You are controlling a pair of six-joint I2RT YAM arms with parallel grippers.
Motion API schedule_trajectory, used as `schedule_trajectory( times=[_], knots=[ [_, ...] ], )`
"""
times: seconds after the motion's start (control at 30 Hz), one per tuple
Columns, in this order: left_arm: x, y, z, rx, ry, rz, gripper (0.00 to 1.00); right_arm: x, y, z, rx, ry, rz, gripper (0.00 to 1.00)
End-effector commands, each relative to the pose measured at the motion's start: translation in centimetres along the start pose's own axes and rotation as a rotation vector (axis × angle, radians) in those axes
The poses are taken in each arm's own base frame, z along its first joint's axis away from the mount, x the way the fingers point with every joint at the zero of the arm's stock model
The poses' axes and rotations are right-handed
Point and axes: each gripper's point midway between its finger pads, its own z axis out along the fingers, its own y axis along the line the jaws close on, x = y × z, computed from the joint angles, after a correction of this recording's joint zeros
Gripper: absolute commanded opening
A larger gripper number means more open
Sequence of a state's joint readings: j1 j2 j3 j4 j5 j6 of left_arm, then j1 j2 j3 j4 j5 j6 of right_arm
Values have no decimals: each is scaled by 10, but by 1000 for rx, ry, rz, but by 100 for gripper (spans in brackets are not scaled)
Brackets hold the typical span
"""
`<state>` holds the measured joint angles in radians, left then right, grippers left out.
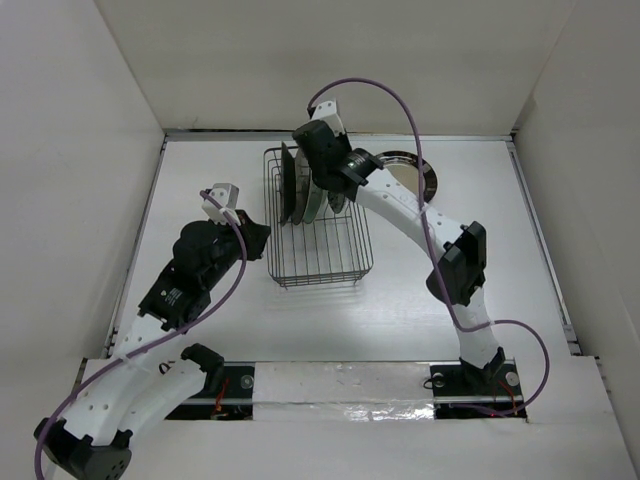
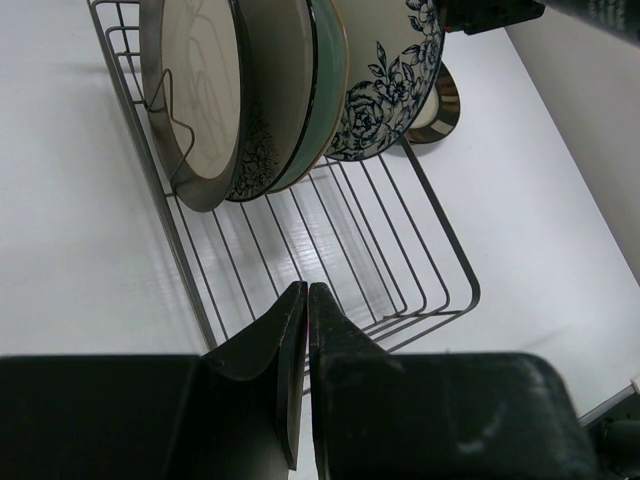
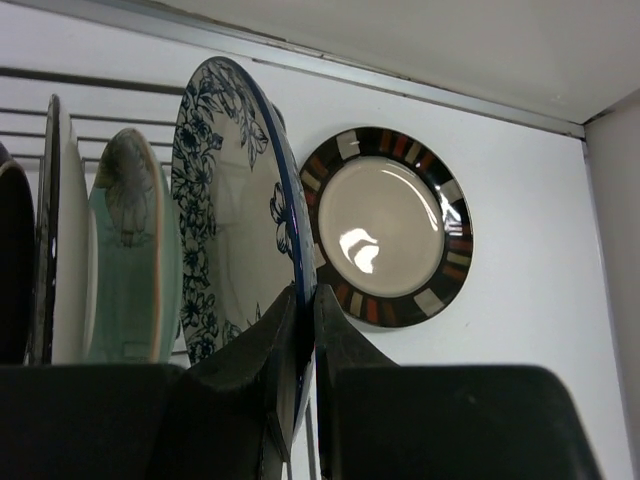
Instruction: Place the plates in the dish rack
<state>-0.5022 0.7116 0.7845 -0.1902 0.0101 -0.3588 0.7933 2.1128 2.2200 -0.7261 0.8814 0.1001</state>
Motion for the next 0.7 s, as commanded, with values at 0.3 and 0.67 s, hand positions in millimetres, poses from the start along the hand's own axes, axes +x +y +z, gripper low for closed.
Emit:
schedule_trajectory(
  times=[0.3,0.67],
  knots=[
    [-4,-6,4,36,-23,6,3,6,27,-4,-42,-21,92,0],
    [-4,-3,5,23,-21,6,3,32,43,-13,-116,15,233,12]
  ],
)
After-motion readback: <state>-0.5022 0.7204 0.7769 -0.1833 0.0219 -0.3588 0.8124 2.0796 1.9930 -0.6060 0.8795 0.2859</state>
